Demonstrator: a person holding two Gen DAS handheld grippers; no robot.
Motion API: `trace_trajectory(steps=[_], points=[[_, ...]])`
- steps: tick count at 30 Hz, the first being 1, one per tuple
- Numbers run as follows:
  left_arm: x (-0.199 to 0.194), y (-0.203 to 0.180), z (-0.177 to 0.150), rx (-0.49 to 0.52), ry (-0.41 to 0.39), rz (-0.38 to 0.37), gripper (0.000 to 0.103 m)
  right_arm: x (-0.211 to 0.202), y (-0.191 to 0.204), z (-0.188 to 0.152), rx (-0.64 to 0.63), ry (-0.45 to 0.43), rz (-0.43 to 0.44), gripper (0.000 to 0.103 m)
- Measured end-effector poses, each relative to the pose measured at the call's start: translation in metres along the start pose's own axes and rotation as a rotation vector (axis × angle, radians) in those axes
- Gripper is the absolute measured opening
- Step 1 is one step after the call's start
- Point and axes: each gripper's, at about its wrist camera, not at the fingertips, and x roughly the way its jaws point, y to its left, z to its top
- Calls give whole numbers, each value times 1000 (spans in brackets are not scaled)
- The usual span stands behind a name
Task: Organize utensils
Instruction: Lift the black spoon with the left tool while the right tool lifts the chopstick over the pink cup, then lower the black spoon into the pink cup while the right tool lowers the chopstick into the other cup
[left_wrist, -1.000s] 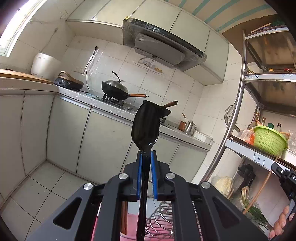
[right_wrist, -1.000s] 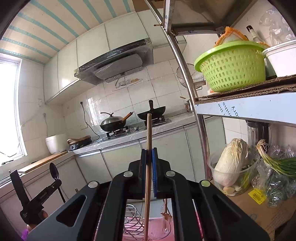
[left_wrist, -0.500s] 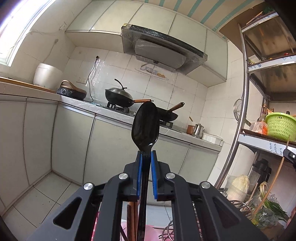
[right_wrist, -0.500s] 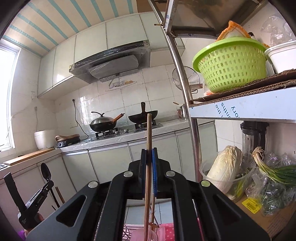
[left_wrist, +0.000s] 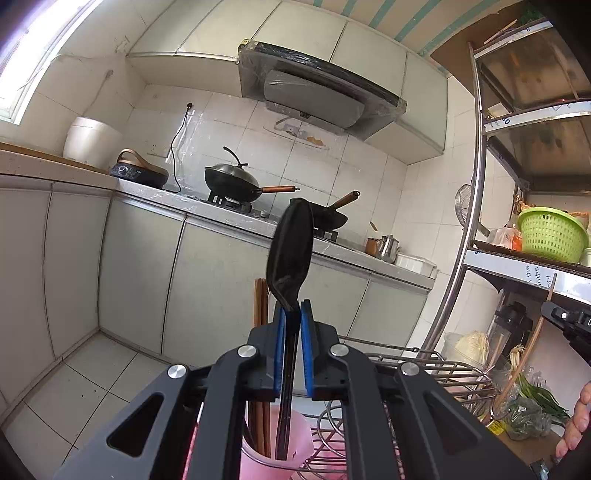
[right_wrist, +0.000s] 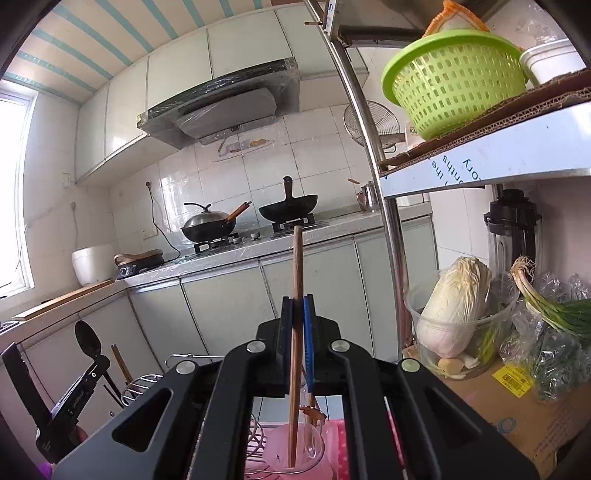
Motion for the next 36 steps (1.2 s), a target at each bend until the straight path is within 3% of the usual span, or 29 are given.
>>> trace_trajectory(steps=[9, 25, 36], points=[[-11, 4, -11, -35, 38, -7, 7, -4, -5, -15, 44, 48, 14, 6], [0, 26, -23, -131, 197, 16, 8, 18, -4, -49, 32, 191, -3, 6], [10, 32, -34, -149, 271, 36, 8, 16, -1, -64, 26, 219, -12, 6]])
